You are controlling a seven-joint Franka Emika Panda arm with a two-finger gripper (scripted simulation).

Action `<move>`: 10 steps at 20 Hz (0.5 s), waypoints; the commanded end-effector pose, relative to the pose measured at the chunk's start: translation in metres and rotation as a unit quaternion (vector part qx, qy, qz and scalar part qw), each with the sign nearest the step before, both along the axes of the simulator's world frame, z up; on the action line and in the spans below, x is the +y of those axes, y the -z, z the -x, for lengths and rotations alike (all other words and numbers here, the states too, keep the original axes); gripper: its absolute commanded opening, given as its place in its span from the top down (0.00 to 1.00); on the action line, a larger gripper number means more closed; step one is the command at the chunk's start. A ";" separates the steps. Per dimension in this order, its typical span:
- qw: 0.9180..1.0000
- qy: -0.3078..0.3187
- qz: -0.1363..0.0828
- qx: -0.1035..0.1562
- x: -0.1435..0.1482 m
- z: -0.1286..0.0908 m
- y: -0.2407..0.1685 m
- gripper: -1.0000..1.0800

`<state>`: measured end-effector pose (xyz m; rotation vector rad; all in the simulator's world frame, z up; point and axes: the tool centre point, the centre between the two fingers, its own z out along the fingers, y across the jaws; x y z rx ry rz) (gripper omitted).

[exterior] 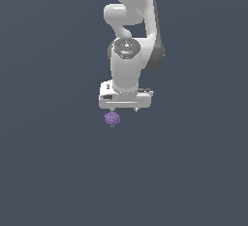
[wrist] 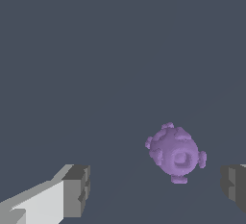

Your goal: Pick up the object and move it to a goal position.

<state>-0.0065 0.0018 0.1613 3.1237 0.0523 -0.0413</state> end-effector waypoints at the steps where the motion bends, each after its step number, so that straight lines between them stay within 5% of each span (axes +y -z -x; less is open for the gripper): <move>1: 1.000 0.000 0.000 0.000 0.000 0.000 0.000 0.04; 10: 1.000 -0.009 -0.006 0.004 -0.001 0.004 -0.010 0.04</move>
